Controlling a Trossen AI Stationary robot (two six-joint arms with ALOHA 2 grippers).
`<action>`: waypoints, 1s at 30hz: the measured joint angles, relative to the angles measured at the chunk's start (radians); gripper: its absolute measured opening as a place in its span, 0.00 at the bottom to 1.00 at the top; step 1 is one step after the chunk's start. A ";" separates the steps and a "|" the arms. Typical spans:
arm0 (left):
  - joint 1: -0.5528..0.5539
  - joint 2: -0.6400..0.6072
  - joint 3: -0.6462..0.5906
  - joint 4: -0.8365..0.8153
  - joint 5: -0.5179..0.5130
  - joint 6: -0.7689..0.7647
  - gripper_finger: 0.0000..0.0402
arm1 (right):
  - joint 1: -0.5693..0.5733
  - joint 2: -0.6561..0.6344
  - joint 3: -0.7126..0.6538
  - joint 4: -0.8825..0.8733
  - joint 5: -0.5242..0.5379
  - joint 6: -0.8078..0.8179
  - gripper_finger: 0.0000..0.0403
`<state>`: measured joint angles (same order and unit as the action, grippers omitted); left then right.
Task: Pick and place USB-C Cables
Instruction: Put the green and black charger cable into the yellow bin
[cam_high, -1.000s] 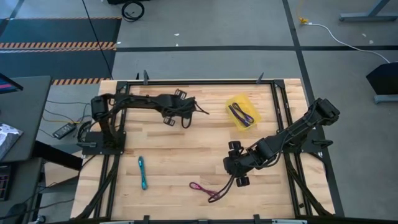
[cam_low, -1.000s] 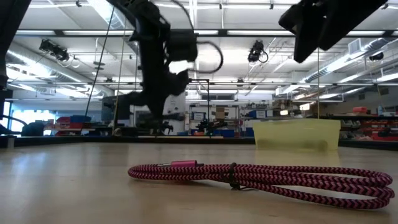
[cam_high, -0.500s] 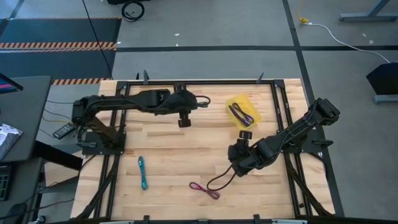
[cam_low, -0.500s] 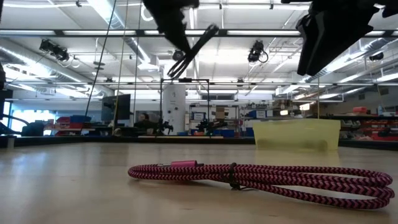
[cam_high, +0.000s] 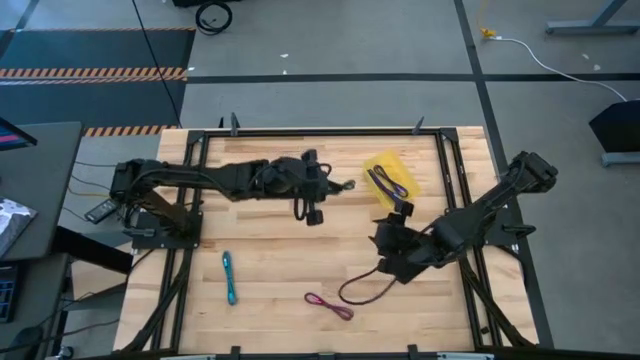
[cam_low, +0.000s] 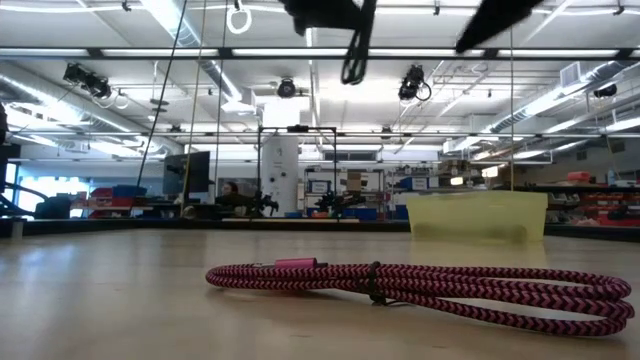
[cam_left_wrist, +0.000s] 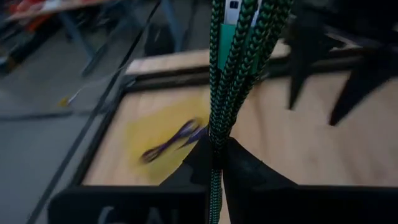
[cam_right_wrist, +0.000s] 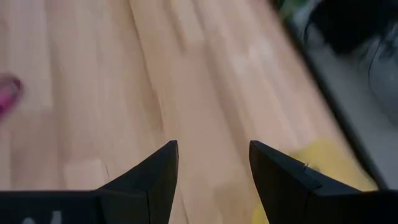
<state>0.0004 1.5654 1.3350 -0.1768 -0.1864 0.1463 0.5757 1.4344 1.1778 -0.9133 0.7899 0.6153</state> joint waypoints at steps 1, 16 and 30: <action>-0.003 -0.001 -0.026 0.053 0.021 -0.001 0.05 | 0.013 -0.023 0.000 0.025 0.031 -0.018 0.51; -0.007 0.001 -0.226 0.465 0.103 -0.086 0.07 | 0.033 -0.192 0.000 0.348 0.161 -0.369 0.51; -0.072 0.019 -0.224 0.439 0.067 -0.086 0.07 | -0.089 -0.099 0.000 0.553 0.087 -0.587 0.60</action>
<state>-0.0714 1.5839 1.1108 0.2617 -0.1190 0.0608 0.4870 1.3354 1.1778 -0.3600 0.8770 0.0282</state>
